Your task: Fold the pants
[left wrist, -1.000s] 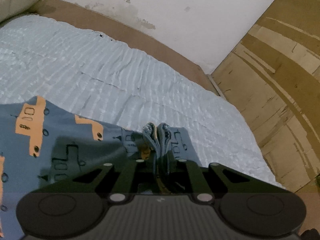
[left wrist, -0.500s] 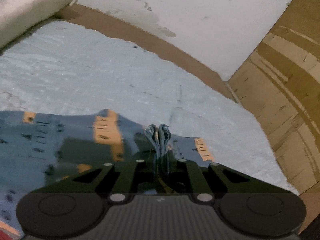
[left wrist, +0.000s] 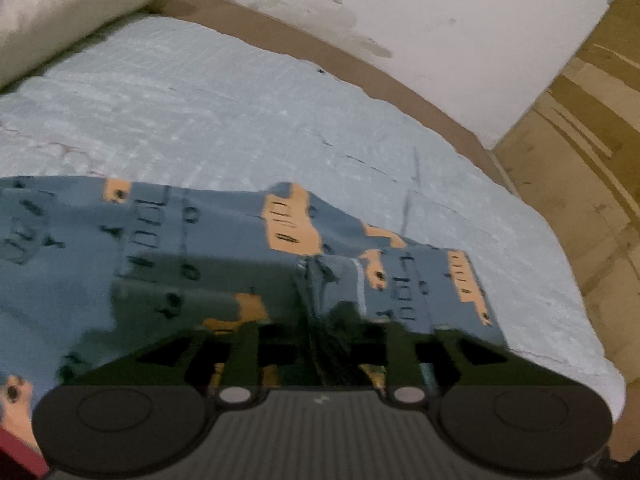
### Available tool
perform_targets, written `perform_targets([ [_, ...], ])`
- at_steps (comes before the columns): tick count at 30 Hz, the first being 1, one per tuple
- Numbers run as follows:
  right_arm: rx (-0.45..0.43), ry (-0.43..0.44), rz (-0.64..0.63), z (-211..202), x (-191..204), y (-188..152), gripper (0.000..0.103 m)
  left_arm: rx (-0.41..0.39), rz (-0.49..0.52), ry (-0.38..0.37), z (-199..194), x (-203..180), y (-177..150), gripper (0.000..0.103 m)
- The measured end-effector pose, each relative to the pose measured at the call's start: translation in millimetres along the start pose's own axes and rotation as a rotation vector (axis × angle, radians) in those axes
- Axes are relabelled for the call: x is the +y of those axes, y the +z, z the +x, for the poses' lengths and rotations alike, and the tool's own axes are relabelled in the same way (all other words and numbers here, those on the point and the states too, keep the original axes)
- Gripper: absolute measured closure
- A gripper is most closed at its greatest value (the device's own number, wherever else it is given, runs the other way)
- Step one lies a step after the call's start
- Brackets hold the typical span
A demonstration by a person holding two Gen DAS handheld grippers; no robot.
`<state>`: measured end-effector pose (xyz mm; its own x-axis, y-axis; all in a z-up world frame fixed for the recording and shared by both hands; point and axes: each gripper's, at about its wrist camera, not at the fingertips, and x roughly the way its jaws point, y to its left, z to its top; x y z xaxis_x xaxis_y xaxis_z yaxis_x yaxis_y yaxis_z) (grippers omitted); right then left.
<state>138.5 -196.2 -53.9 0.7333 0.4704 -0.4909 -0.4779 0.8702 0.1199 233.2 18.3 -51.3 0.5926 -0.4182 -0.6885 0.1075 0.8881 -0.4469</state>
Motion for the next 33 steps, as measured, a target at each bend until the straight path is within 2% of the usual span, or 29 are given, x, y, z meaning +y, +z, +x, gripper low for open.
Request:
perform_targets([
  [1, -0.006, 0.002, -0.005, -3.1, -0.9, -0.5, 0.045, -0.015, -0.002, 0.013, -3.0, 0.9, -0.1, 0.047],
  [2, -0.013, 0.002, -0.009, -6.0, -0.9, -4.1, 0.039, -0.033, -0.002, 0.028, -5.9, 1.7, -0.2, 0.040],
  [4, -0.029, -0.002, -0.010, -15.7, -6.7, -6.5, 0.028, -0.061, 0.010, 0.072, -9.9, 0.7, 0.2, 0.033],
  [5, -0.038, -0.010, -0.007, -19.7, -11.2, -8.0, 0.025, -0.078, 0.019, 0.098, -10.7, -1.0, 0.2, 0.026],
  [6, -0.052, -0.024, -0.003, -24.6, -16.3, -9.9, 0.017, -0.093, 0.027, 0.122, -9.7, -3.1, 1.6, 0.018],
  [7, -0.071, -0.048, 0.007, -28.6, -23.2, -11.0, 0.008, -0.107, 0.043, 0.151, -7.2, -7.1, 1.8, 0.015],
  [9, -0.099, -0.105, 0.027, -32.2, -37.2, -11.6, 0.001, -0.130, 0.091, 0.215, -0.6, -14.5, 0.9, 0.014],
  [13, -0.098, -0.299, 0.012, -19.1, -67.5, -4.1, 0.001, -0.124, 0.169, 0.319, 16.8, -24.8, -2.8, 0.014],
  [17, -0.034, -0.418, 0.000, 12.5, -102.6, 9.8, 0.001, -0.119, 0.154, 0.324, 19.0, -22.8, -3.2, 0.013],
  [20, 0.008, -0.420, -0.014, 38.4, -127.4, 20.9, 0.001, -0.109, 0.139, 0.319, 19.4, -20.1, 2.3, 0.012],
  [23, 0.044, -0.417, 0.028, 60.5, -155.4, 28.3, 0.001, -0.104, 0.128, 0.322, 23.9, -17.9, 6.8, 0.010],
  [25, 0.058, -0.449, 0.038, 71.2, -166.9, 27.8, 0.001, -0.100, 0.134, 0.329, 27.2, -16.6, 4.6, 0.009],
  [29, 0.060, -0.485, 0.130, 73.7, -187.3, 16.1, 0.001, -0.094, 0.174, 0.342, 28.3, -16.7, -4.0, 0.009],
  [33, 0.048, -0.505, 0.138, 63.1, -183.8, 6.2, 0.001, -0.102, 0.178, 0.340, 18.7, -16.1, -12.8, 0.009],
])
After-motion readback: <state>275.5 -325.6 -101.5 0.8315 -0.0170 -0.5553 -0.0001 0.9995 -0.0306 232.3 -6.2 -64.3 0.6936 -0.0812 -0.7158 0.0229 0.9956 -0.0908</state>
